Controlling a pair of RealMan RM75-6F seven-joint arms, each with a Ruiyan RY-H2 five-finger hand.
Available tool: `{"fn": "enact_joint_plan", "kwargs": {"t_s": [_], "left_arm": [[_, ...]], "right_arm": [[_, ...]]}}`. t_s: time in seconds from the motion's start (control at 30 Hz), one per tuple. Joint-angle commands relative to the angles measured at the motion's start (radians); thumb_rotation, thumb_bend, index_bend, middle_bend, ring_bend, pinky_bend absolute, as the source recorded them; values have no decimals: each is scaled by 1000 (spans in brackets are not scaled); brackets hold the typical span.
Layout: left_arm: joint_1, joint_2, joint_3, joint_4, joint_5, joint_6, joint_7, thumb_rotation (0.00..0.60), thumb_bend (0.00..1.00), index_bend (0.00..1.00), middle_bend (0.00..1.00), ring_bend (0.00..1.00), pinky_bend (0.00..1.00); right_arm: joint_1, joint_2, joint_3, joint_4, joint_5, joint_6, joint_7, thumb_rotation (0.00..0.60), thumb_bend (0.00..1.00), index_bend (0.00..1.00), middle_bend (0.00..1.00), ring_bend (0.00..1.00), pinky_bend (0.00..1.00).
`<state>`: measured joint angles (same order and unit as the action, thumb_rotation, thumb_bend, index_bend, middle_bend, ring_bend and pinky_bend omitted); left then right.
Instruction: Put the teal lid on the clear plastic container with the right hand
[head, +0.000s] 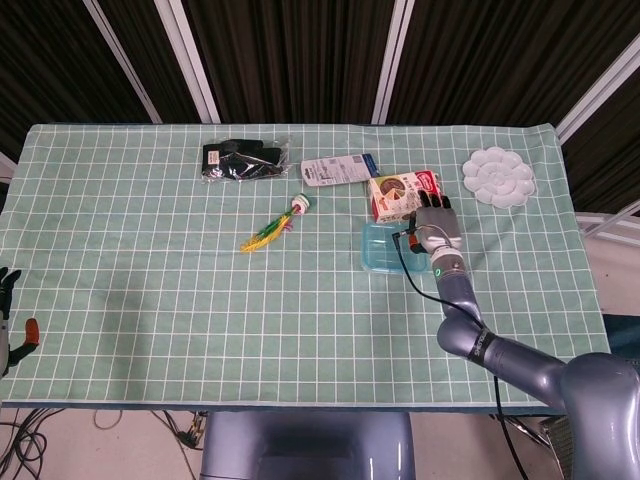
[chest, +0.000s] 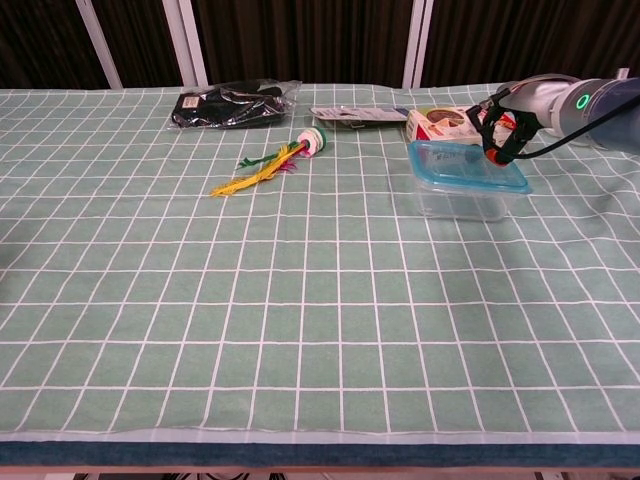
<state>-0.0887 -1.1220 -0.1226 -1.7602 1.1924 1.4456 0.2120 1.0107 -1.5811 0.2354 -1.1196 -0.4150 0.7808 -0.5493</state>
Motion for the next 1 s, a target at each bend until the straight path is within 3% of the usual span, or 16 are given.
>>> {"fn": "enact_joint_plan", "kwargs": {"t_s": [0.03,0.23,0.57,1.0], "left_arm": [[0,0,0,0,0,-1,-1,600,525,72,5,0,0],[-1,2,0,-1,0,-3,-3,600,525,72,5,0,0],[-3,4,2,-2,2,-8,-7,600,525,72,5,0,0],[-3,2,2,-1,2,-7,-4,600,525,72,5,0,0]], "right_arm": [[-16,30,29,-68,-52,54,41,600,510,607,65,0,0],[-46,84,30,-177,-113,122,52,600,510,607,64,0,0],[-118,153,-33,-349,-197,190,43,600,509,607,46,0,0],[-148,155,-68,-352,-235,166,57,600,510,607,44,0,0]]}}
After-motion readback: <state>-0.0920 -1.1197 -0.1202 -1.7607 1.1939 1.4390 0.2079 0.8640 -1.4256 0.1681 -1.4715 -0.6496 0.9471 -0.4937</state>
